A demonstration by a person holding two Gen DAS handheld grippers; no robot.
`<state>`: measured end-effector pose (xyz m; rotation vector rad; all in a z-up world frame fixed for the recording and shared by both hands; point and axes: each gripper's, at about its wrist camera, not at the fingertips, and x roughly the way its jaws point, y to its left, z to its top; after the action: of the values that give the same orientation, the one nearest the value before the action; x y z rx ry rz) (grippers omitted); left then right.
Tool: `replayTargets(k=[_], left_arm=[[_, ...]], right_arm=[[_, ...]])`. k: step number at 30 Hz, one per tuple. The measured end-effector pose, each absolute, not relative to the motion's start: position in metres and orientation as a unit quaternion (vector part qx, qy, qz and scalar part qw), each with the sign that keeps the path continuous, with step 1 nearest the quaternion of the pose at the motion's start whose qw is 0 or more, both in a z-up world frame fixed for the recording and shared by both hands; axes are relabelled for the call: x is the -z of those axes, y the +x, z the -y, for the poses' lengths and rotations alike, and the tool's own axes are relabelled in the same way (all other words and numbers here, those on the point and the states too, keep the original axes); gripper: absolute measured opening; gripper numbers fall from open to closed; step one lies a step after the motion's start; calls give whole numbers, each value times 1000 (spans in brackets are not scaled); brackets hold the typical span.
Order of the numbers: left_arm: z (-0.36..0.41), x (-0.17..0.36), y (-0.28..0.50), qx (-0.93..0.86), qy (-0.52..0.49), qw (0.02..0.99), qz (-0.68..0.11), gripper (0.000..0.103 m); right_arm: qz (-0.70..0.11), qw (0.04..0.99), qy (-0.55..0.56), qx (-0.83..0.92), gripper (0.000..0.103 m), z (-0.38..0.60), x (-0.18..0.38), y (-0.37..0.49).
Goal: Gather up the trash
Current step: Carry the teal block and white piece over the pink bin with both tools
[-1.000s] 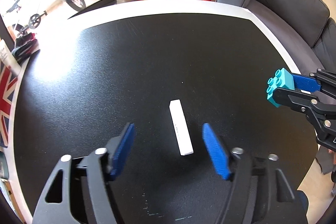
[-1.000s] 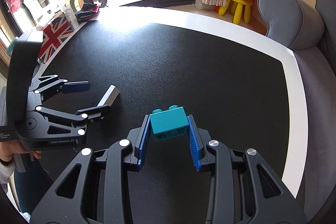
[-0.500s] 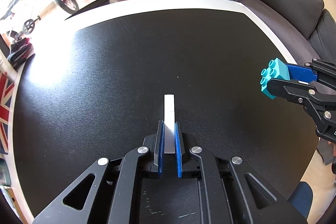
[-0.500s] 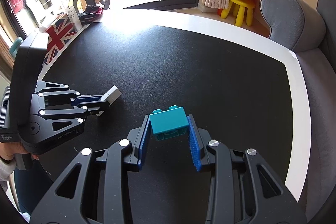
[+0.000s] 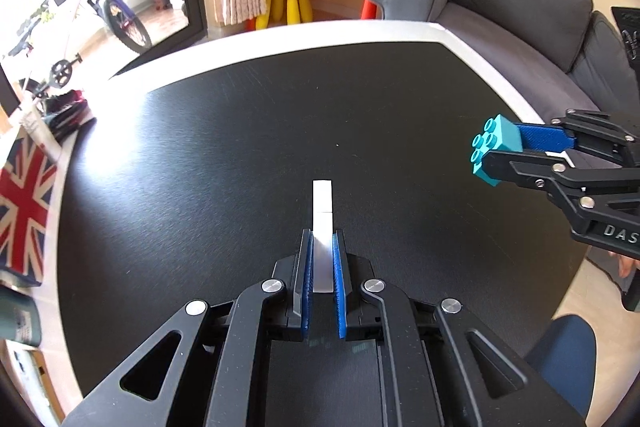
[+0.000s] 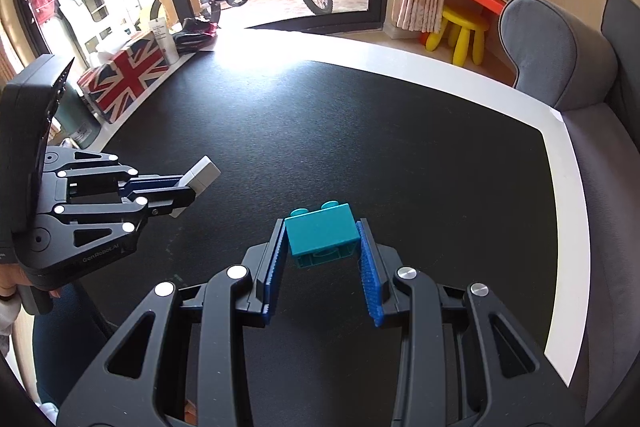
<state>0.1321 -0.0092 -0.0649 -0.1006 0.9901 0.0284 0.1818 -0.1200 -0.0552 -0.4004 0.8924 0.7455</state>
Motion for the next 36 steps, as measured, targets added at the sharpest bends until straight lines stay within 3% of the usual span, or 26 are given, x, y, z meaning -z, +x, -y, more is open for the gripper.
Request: replayTargets(k=[18, 36], left_arm=[[17, 6, 12, 31, -43, 910, -411, 9], [41, 44, -68, 52, -80, 902, -420, 9]], right_arm=[[-360, 822, -178, -404, 34, 147, 19, 54], [-386, 798, -178, -427, 34, 177, 56, -42]])
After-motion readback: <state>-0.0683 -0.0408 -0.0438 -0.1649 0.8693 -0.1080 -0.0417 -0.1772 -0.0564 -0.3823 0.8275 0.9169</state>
